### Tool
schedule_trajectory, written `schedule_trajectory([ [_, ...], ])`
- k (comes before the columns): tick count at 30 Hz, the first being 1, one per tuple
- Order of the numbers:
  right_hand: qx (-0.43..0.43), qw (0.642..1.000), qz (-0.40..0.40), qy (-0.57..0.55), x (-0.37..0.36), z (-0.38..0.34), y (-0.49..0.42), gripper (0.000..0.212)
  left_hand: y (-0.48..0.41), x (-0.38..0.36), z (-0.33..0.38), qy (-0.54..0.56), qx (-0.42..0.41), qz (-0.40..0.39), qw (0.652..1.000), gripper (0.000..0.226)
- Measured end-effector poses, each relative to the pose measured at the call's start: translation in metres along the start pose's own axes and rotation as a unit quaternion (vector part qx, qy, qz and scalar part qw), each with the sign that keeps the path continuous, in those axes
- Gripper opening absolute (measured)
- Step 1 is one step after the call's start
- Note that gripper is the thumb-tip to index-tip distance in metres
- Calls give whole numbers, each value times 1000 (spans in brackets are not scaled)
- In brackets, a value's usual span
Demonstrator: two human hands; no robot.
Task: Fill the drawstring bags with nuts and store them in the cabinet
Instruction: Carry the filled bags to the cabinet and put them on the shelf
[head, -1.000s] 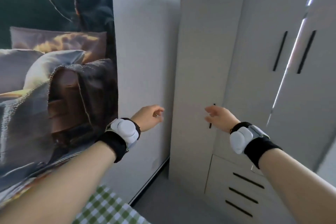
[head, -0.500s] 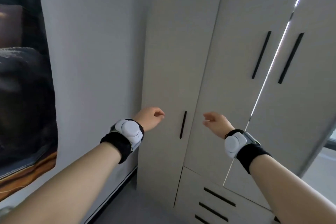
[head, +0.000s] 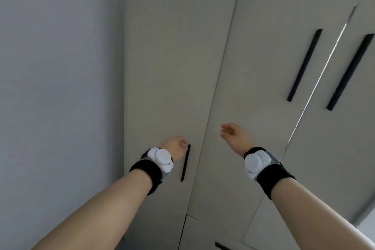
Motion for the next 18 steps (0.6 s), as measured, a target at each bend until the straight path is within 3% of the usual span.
schedule_trajectory([
  [9, 26, 997, -51, -57, -51, 40, -102, 34, -94, -52, -13, -87, 98, -33, 991, 38],
  [18, 38, 995, -72, -57, -56, 59, -144, 26, -142, -78, -21, -165, 104, -35, 980, 24],
])
Point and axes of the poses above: each hand's wrist, its own y-axis away from the middle knuckle, its own x-axis out of the back of the hand, z = x × y, the point moved 4 cm from there along -y, towards the middle knuckle, and after that the axes turned 2 degrees about -y, right-handed, at the moved point
